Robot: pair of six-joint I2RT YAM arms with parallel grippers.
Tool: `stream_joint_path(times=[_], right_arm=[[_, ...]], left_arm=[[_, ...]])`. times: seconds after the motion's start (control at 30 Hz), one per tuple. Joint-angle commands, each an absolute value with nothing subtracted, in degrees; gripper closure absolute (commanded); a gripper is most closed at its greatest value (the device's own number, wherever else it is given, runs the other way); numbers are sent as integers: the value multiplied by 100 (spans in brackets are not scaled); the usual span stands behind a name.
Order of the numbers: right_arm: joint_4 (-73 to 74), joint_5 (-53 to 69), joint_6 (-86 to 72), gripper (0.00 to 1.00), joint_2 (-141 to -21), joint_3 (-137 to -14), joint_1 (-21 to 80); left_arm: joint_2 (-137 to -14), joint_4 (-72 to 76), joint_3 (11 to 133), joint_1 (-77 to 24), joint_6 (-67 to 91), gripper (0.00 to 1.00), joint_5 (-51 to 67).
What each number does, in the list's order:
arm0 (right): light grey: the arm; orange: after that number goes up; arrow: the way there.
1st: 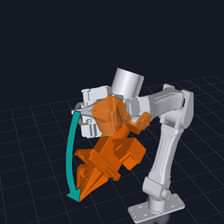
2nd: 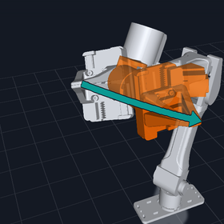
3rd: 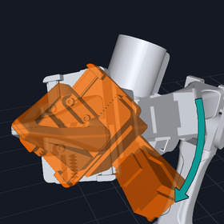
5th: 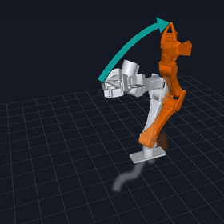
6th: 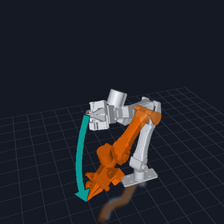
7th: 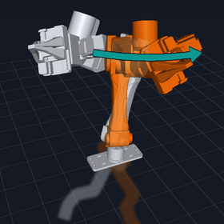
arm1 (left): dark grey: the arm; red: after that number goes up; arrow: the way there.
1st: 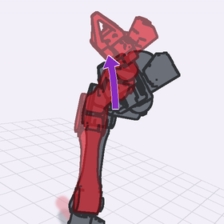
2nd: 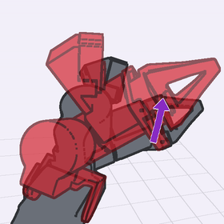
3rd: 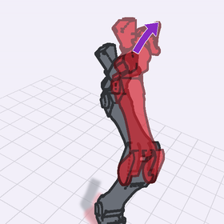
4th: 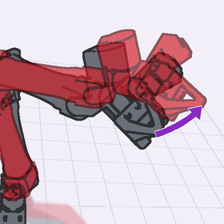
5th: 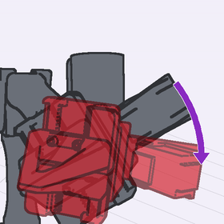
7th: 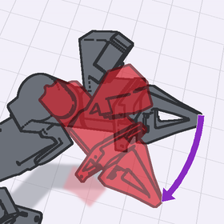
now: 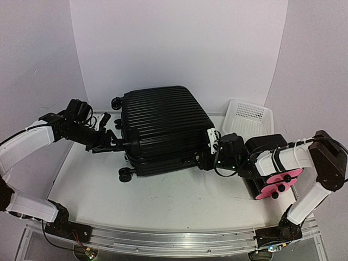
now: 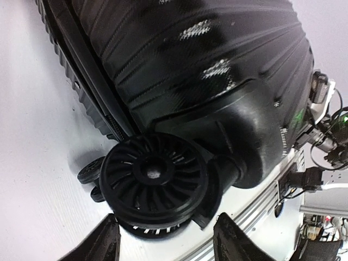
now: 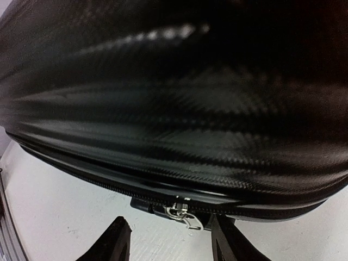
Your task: Open, take out, and arrange the luggage
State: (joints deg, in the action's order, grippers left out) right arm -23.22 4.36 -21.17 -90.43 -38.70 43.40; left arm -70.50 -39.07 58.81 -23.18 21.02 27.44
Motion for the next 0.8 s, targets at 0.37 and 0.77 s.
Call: stream_joint_path(times=[0.37, 0.77], right_arm=[[-3373, 617, -2484, 67, -9297, -3870, 4325], [-3513, 23, -3034, 89, -9461, -3910, 4324]], left_arm=[[-6759, -3568, 6163, -2285, 2013, 88, 3054], [-6660, -3569, 6104, -2286, 2035, 88, 3089]])
